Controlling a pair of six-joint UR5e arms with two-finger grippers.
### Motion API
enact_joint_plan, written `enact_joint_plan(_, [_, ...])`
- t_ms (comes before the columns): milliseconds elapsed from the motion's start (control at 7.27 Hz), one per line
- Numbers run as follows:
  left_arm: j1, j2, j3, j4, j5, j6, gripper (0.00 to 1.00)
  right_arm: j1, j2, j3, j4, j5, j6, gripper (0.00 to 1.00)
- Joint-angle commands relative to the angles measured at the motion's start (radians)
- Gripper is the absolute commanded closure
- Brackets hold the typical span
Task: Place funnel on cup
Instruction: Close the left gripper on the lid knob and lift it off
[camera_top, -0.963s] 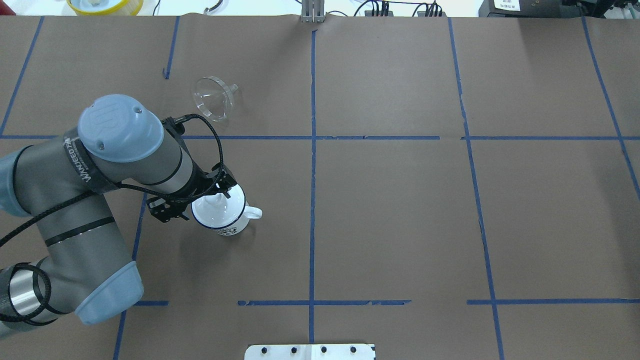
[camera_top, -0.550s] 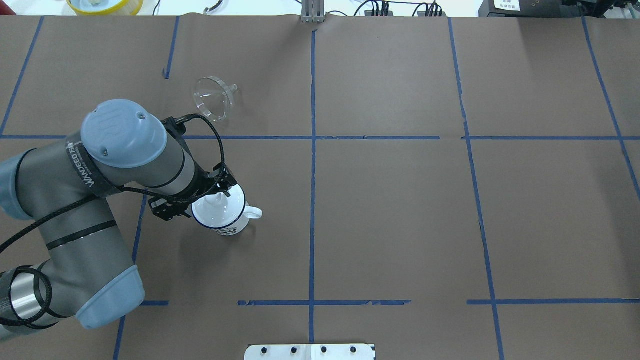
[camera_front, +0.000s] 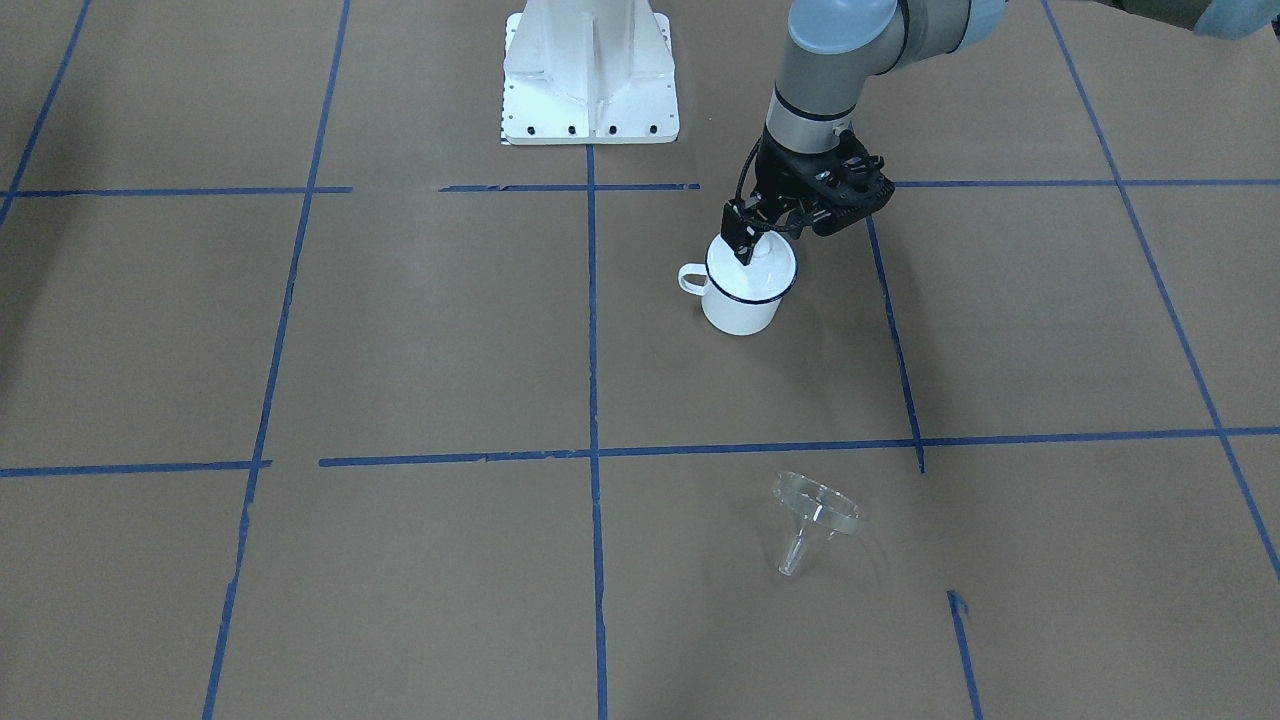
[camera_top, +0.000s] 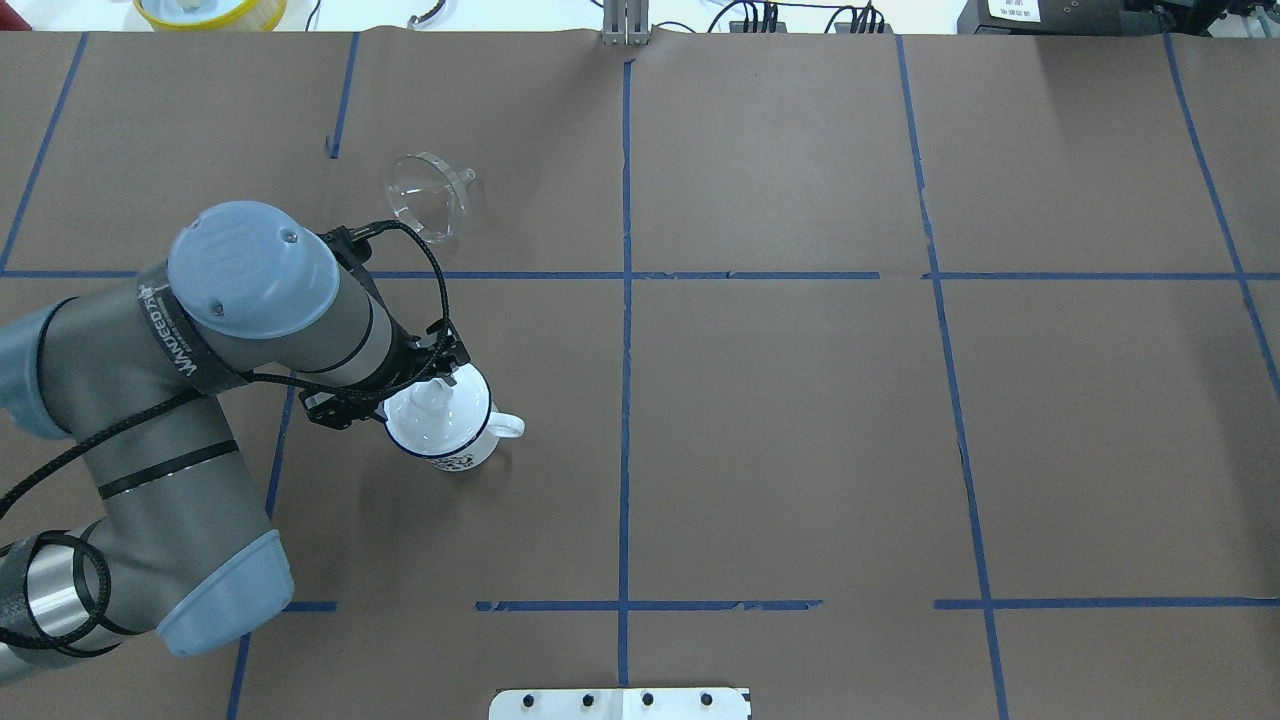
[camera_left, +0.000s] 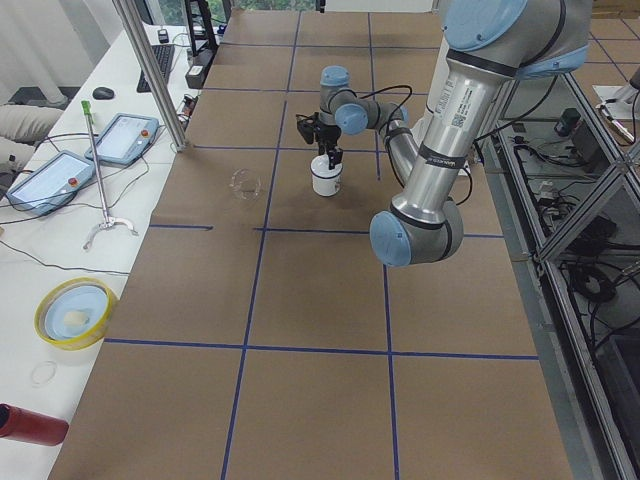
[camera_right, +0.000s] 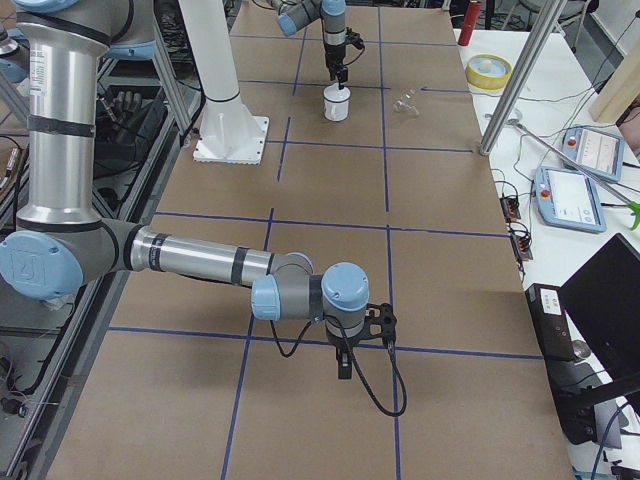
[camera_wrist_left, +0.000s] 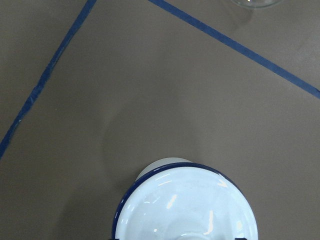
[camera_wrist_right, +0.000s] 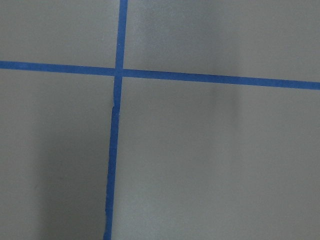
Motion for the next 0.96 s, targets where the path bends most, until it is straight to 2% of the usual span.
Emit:
enact_joint_plan(0, [0.001, -0.001, -0.006, 0.000, 0.001, -0.002, 0.81, 0.000, 0.000, 0.000, 0.000, 0.000, 0.000, 0.00])
enact_joint_plan(138, [-0.001, -0.014, -0.006, 0.005, -0.001, -0.002, 1.00, 0.000, 0.000, 0.000, 0.000, -0.001, 0.000, 0.00])
enact_joint_plan(412, [-0.007, -0.030, -0.013, 0.038, -0.001, -0.002, 1.00, 0.000, 0.000, 0.000, 0.000, 0.000, 0.000, 0.00])
enact_joint_plan(550, [-0.024, -0.064, -0.042, 0.110, -0.001, 0.005, 1.00, 0.000, 0.000, 0.000, 0.000, 0.000, 0.000, 0.00])
enact_joint_plan(825, [-0.140, -0.054, -0.168, 0.164, -0.001, 0.050, 1.00, 0.000, 0.000, 0.000, 0.000, 0.000, 0.000, 0.00])
